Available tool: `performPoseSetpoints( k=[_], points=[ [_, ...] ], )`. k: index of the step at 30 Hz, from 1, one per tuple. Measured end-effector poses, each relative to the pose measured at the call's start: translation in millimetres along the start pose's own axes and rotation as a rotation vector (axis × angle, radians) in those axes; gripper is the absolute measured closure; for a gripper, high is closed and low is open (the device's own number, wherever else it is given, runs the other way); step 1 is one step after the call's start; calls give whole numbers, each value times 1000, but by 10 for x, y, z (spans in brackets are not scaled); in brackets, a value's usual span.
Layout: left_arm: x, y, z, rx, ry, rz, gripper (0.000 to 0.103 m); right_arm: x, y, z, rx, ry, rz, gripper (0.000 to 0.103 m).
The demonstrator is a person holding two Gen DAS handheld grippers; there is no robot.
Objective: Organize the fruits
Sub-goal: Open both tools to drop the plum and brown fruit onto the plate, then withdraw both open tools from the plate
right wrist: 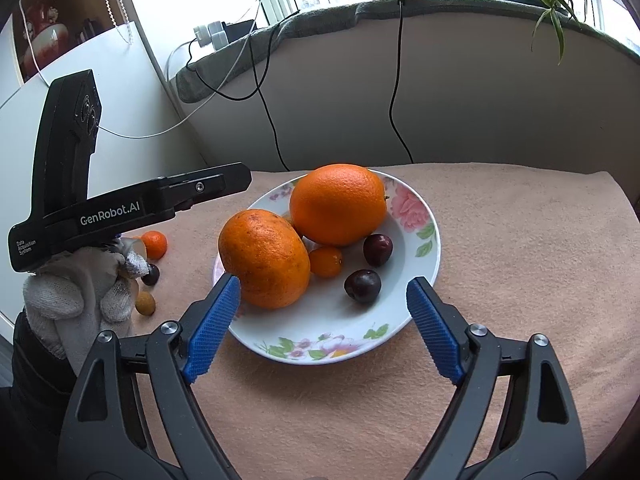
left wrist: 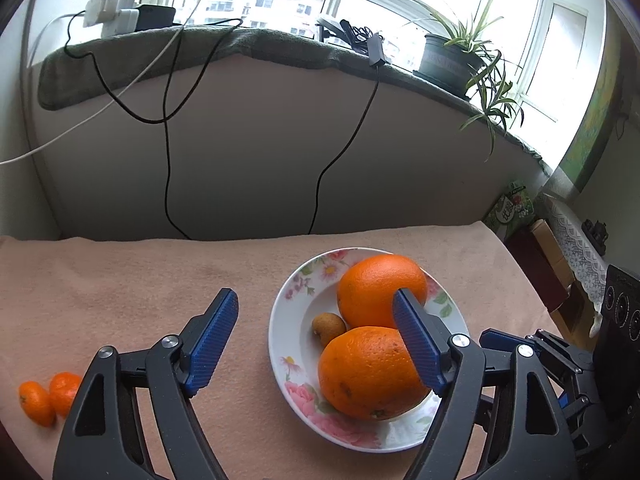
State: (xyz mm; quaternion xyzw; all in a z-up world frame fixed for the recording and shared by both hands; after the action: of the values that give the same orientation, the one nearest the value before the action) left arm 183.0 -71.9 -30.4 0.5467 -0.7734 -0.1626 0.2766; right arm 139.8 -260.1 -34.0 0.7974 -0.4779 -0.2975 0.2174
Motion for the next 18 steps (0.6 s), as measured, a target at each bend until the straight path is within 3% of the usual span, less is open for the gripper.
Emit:
performPoseSetpoints(
  k=[18],
  points=[
    [138,321,-2,54,-53,-24,23,-75,142,-15,24,10,46,15]
  ],
)
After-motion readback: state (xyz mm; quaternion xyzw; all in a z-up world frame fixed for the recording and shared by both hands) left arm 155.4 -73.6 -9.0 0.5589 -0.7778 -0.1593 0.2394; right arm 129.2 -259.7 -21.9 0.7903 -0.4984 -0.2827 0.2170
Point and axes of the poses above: each gripper's, at about its wrist camera, not at the fingertips, and y roughly against the way its jaws point, x to its right, z to its underside, the point moved 2 cm from there along -y, roughly the way its jaws point, and after that the axes turned 7 degrees about x, right-handed, at the moved point
